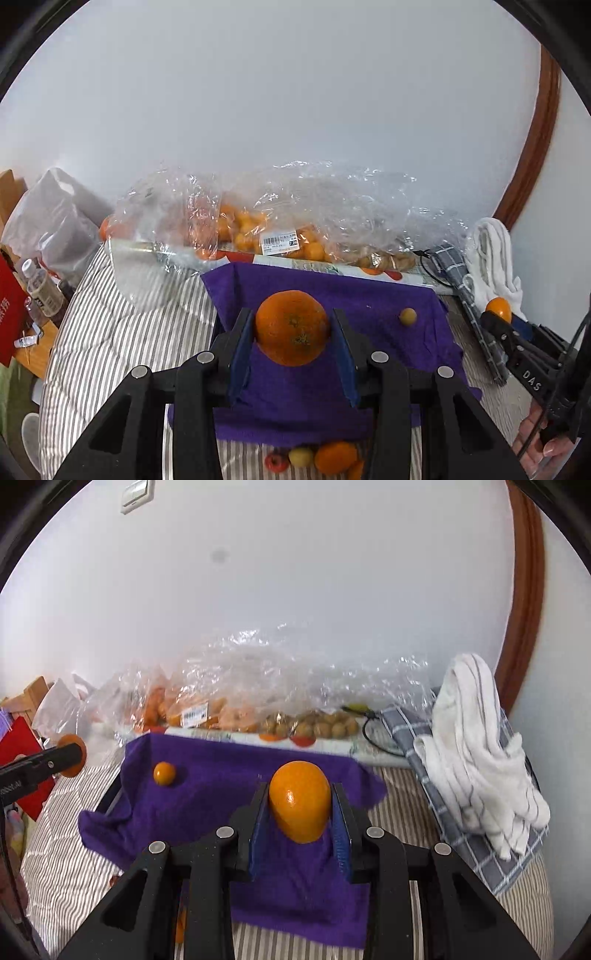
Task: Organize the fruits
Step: 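Carry both held oranges onto the purple towel with both grippers, then open both grippers to release the oranges on the towel and withdraw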
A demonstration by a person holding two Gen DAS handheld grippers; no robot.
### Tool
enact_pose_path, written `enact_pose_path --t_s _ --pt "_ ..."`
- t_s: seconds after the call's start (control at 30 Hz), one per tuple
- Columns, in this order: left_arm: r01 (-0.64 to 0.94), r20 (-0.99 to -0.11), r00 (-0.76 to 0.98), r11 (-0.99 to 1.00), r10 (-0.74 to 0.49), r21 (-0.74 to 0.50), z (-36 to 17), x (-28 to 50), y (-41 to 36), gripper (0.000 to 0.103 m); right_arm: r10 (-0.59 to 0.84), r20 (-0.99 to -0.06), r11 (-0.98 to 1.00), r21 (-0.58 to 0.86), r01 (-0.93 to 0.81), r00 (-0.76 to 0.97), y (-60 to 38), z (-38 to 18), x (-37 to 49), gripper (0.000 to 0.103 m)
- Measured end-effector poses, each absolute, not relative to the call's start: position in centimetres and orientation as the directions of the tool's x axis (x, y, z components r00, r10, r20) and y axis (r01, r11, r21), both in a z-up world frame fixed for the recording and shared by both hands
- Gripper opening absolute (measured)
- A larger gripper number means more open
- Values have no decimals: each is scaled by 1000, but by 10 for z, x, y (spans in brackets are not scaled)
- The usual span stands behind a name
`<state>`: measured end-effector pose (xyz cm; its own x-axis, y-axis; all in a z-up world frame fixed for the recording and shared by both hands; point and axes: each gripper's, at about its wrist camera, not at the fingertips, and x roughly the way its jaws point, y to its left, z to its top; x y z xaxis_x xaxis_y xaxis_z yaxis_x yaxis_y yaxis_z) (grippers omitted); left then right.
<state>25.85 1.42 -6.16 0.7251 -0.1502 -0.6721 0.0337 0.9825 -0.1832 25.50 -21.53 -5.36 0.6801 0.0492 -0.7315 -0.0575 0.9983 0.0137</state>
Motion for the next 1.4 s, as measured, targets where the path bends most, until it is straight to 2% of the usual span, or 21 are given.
enact_pose_path --t_s 0.2,0.47,0.77,1.4 --pt "31 -708 692 986 -140 -165 -84 285 13 39 62 -747 997 18 -73 662 -210 -74 278 32" --pt "27 -766 631 989 -128 -143 -120 310 12 39 55 -819 998 27 -58 571 -212 -128 300 32" --pt "36 -815 564 990 -133 -136 -154 325 6 39 36 -854 999 14 -47 520 -220 -153 307 32" --pt "39 -846 525 995 -94 -86 -169 326 -3 39 21 -879 997 -15 -70 477 -215 -176 310 32"
